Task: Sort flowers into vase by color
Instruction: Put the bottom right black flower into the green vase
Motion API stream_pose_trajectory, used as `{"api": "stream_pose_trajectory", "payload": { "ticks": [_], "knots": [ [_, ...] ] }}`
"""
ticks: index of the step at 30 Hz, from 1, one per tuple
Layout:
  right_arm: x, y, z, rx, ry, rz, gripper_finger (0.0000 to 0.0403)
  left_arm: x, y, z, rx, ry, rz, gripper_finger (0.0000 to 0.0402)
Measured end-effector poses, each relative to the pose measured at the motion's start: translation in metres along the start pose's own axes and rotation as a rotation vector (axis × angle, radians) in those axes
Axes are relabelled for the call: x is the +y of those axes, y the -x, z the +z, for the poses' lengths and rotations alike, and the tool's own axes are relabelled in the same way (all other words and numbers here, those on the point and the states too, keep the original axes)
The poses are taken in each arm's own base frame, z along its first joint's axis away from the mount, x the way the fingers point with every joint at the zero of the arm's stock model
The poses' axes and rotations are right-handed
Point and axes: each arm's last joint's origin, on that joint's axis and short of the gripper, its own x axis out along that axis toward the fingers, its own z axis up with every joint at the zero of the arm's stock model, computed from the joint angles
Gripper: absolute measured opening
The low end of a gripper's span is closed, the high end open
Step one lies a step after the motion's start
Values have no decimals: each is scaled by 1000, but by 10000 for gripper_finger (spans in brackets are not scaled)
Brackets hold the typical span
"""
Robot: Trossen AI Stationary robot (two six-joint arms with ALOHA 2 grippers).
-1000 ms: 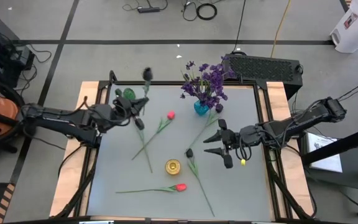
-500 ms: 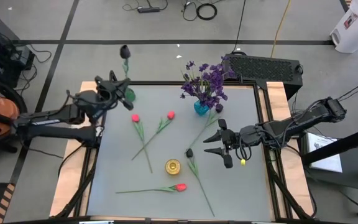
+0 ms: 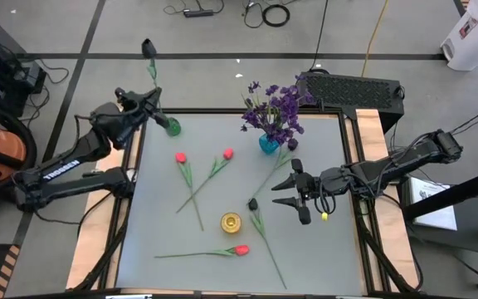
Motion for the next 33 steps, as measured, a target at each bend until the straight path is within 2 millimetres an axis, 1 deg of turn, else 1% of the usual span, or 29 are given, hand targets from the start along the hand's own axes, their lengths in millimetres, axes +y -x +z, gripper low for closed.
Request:
{"api": "stream_pose_trajectory", "payload": {
  "ticks": [5, 9, 12, 17, 26, 30, 33],
  "knots": [
    [0, 0, 0, 0, 0, 0, 160, 19, -7, -3, 1, 1, 24, 11],
    [0, 0, 0, 0, 0, 0, 160, 33, -13, -6, 6, 15, 6, 11],
    [0, 0, 0, 0, 0, 0, 160, 41, -21, -11, 34, 12, -9, 12],
    [0, 0, 0, 0, 0, 0, 160, 49, -41, -21, 65, 15, -56, 12],
    [0, 0, 0, 1, 0, 0, 160, 62, -78, -41, 85, 51, -72, 13],
    [0, 0, 0, 1, 0, 0, 160, 67, -90, -53, 117, 81, -102, 13],
    [0, 0, 0, 1, 0, 0, 160, 66, -96, -59, 139, 88, -129, 13]
  ]
}}
